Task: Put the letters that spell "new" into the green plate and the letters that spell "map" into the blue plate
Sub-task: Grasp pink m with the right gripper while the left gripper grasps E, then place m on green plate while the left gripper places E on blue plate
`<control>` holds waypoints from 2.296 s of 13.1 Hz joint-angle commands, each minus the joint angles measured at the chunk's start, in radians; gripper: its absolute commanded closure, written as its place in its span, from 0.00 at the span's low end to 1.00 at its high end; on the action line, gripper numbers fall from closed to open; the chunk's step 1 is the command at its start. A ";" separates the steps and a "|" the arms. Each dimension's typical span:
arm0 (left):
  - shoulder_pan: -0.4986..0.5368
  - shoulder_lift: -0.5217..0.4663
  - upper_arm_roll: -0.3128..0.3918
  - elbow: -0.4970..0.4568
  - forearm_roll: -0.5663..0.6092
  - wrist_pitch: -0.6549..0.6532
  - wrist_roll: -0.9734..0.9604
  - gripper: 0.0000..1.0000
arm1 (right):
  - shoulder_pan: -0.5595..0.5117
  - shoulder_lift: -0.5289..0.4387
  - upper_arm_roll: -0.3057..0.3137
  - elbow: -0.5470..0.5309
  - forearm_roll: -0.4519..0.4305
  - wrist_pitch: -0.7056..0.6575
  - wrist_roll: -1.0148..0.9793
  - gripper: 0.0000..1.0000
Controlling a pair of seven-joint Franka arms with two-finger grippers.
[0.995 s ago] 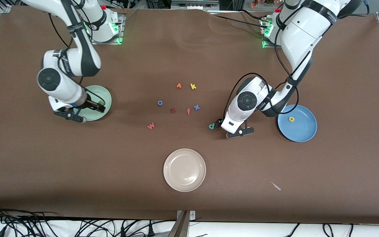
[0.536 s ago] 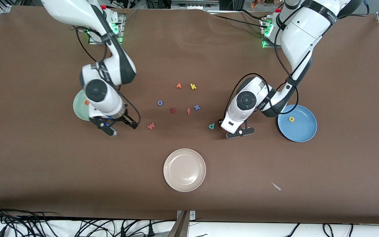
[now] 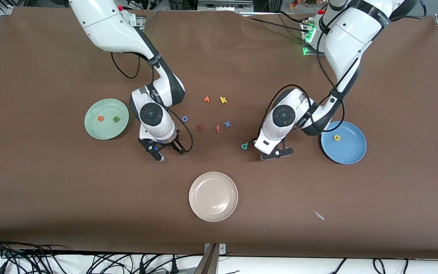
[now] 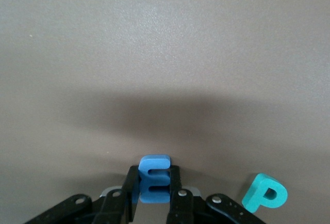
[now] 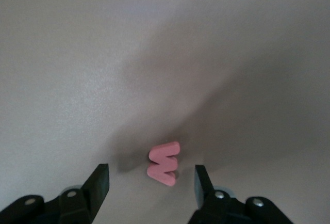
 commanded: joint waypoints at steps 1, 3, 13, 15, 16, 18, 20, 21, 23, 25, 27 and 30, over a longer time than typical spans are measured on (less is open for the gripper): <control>0.004 -0.006 0.007 0.056 0.039 -0.127 0.037 0.90 | 0.007 0.023 -0.001 0.019 0.006 0.001 0.017 0.27; 0.021 -0.012 0.006 0.104 0.031 -0.250 0.135 0.90 | 0.009 0.026 -0.001 0.013 0.005 0.000 0.017 0.47; 0.277 -0.124 0.000 0.077 0.028 -0.568 0.845 0.88 | 0.003 -0.071 -0.061 0.019 -0.008 -0.104 -0.049 0.84; 0.339 -0.179 -0.002 0.026 0.028 -0.565 0.945 0.88 | 0.001 -0.130 -0.113 0.013 -0.008 -0.259 -0.187 0.84; 0.369 -0.204 -0.003 -0.001 0.028 -0.556 0.974 0.88 | 0.001 -0.153 -0.148 0.008 -0.008 -0.334 -0.272 0.84; 0.407 -0.265 -0.003 -0.082 0.028 -0.489 0.985 0.88 | -0.001 -0.245 -0.201 -0.108 -0.002 -0.349 -0.418 0.84; 0.470 -0.333 -0.007 -0.214 0.025 -0.337 0.987 0.88 | -0.001 -0.352 -0.253 -0.279 -0.002 -0.338 -0.523 0.84; 0.493 -0.353 -0.019 -0.250 0.025 -0.304 0.987 0.88 | -0.001 -0.415 -0.279 -0.377 -0.002 -0.310 -0.566 0.84; 0.533 -0.359 -0.026 -0.279 0.025 -0.275 0.987 0.87 | -0.001 -0.516 -0.340 -0.547 0.000 -0.243 -0.675 0.84; 0.536 -0.350 -0.026 -0.296 0.022 -0.234 0.983 0.81 | -0.002 -0.489 -0.372 -0.588 0.003 -0.234 -0.718 0.84; 0.530 -0.328 -0.026 -0.289 0.023 -0.224 0.986 0.24 | -0.004 -0.463 -0.388 -0.618 0.005 -0.203 -0.747 0.83; 0.518 -0.328 -0.045 -0.266 0.017 -0.233 0.968 0.00 | -0.017 -0.425 -0.416 -0.635 0.008 -0.148 -0.807 0.55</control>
